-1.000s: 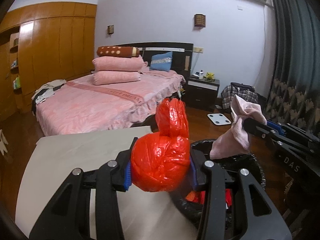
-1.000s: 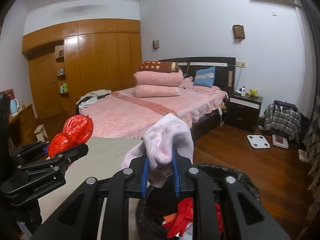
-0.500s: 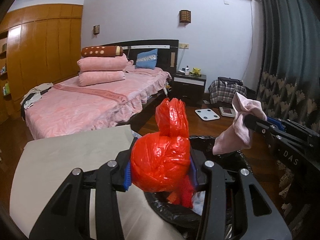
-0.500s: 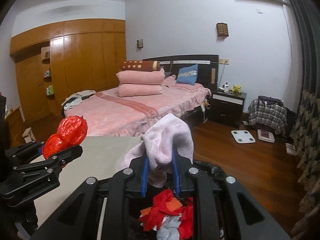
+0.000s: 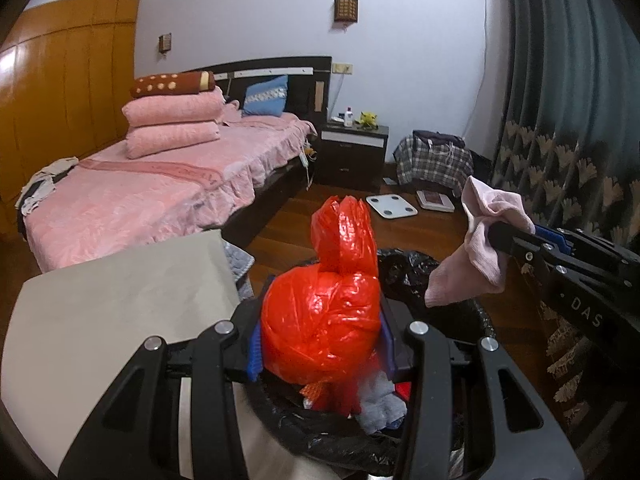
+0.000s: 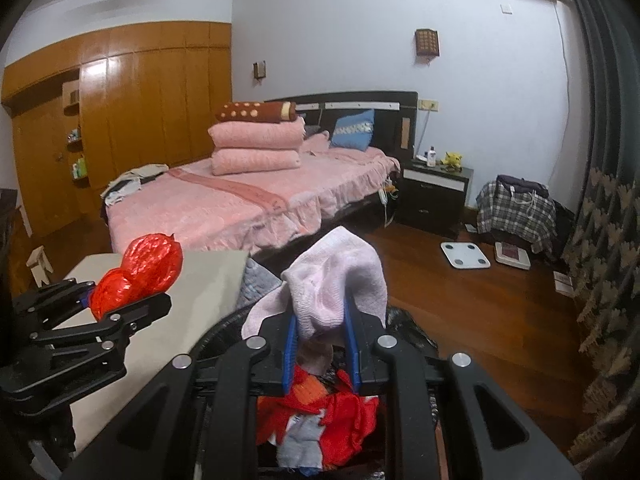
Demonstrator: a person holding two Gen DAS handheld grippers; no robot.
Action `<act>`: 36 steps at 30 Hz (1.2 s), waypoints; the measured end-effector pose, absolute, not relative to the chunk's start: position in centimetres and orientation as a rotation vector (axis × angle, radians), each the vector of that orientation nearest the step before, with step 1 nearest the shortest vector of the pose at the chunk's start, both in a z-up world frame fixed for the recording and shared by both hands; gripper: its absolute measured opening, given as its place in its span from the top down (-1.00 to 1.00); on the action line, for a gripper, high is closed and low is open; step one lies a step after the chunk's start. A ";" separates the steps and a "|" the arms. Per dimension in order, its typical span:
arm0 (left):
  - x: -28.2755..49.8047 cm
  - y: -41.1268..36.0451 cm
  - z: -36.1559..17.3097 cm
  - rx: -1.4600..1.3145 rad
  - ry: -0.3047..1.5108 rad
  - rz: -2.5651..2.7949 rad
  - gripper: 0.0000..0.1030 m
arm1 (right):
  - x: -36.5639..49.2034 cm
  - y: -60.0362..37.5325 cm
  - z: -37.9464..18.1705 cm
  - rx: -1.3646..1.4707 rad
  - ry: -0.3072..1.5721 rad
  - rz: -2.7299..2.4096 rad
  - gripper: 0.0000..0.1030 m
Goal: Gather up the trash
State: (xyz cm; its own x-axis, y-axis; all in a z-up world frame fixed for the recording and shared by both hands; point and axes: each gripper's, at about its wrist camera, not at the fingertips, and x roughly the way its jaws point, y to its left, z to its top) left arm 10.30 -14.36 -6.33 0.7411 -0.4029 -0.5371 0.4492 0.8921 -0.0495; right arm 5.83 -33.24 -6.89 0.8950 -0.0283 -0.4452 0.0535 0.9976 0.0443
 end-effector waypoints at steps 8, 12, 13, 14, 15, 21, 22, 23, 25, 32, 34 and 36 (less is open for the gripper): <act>12.7 -16.9 -8.6 0.115 0.607 -0.501 0.06 | 7.3 -35.0 -9.6 0.054 0.530 -0.074 0.58; 13.6 -17.8 -9.4 0.130 0.623 -0.532 -0.20 | 8.1 -35.9 -11.0 0.054 0.569 -0.097 0.34; 13.9 -17.8 -9.6 0.129 0.627 -0.535 -0.24 | 8.2 -36.1 -11.4 0.056 0.581 -0.102 0.31; 14.0 -17.8 -9.6 0.127 0.629 -0.533 -0.30 | 8.3 -36.3 -11.6 0.061 0.589 -0.107 0.25; 14.2 -17.7 -9.7 0.122 0.631 -0.528 -0.33 | 8.3 -36.5 -11.7 0.065 0.592 -0.109 0.14; 14.0 -15.9 -8.6 0.107 0.616 -0.491 -0.65 | 7.7 -37.1 -11.3 0.074 0.570 -0.132 -0.63; 13.9 -15.6 -8.4 0.108 0.610 -0.485 -0.72 | 7.5 -37.0 -11.1 0.071 0.564 -0.137 -0.80; 13.8 -15.2 -8.0 0.107 0.604 -0.475 -0.76 | 7.5 -37.0 -10.8 0.069 0.562 -0.139 -0.85; 13.5 -14.4 -7.3 0.104 0.599 -0.461 -0.77 | 7.2 -36.8 -10.2 0.070 0.555 -0.128 -0.88; 11.3 -11.3 -4.7 0.108 0.570 -0.399 -0.82 | 5.8 -35.8 -8.2 0.150 0.561 -0.080 -0.88; 10.7 -10.6 -4.2 0.107 0.564 -0.391 -0.82 | 5.4 -35.2 -7.6 0.155 0.555 -0.071 -0.88; 9.7 -9.9 -3.6 0.100 0.556 -0.377 -0.82 | 4.8 -34.5 -7.0 0.148 0.549 -0.060 -0.88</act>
State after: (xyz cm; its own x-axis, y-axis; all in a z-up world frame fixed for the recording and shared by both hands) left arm 9.74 -9.87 -3.62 0.7829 -0.3222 -0.5321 0.3757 0.9267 -0.0084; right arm 4.85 -34.45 -7.03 0.8514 -0.0174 -0.5243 0.0965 0.9876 0.1239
